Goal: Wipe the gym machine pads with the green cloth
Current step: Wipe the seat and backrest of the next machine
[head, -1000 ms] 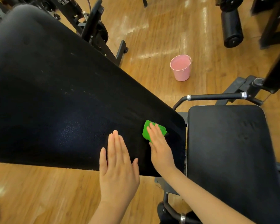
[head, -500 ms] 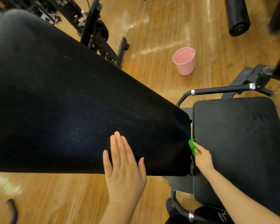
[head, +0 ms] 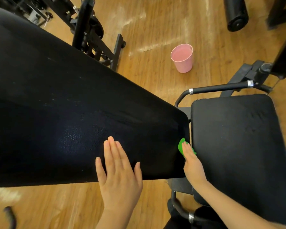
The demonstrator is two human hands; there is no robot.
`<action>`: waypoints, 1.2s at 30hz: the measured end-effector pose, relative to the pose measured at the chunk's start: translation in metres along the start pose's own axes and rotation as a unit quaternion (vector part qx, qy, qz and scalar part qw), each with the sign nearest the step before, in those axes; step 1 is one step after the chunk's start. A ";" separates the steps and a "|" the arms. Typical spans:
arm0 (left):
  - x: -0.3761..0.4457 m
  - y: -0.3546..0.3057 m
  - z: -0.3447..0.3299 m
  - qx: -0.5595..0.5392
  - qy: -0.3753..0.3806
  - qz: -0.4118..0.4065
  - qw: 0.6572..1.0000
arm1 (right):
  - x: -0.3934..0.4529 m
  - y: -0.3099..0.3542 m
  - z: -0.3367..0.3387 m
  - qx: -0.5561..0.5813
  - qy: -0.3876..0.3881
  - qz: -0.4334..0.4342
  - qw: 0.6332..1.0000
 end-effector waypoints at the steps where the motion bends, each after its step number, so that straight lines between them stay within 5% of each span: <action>1: 0.000 0.000 0.000 0.000 0.000 -0.002 1.000 | -0.003 -0.005 0.003 -0.029 0.019 0.021 0.999; 6: 0.001 -0.001 0.000 0.004 -0.003 -0.004 1.000 | 0.032 -0.010 0.037 -0.054 0.023 0.180 0.982; 11: 0.001 -0.001 0.000 0.014 0.006 -0.014 1.000 | 0.087 0.018 0.039 0.000 -0.050 0.074 0.996; 17: 0.000 0.000 0.001 0.009 0.007 -0.009 1.000 | 0.066 0.020 0.010 0.054 -0.002 -0.019 0.998; 26: 0.000 -0.001 -0.002 -0.001 0.010 -0.006 1.000 | 0.039 -0.022 0.036 0.038 0.163 -0.007 0.986; 31: 0.001 -0.002 -0.001 -0.015 0.017 -0.003 1.000 | 0.082 0.023 0.065 0.118 -0.017 -0.068 0.991; 36: 0.002 -0.002 0.000 -0.013 0.022 -0.005 1.000 | 0.094 0.080 0.030 0.190 0.013 -0.018 0.981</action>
Point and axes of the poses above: each hand's wrist, its own x-axis towards the middle knuckle, its own z-axis out of the back of the hand, y = z × x, the point moved 1 cm from there along x, towards the middle knuckle, and after that the axes turned 13 degrees about -y, right-handed, at the moved point
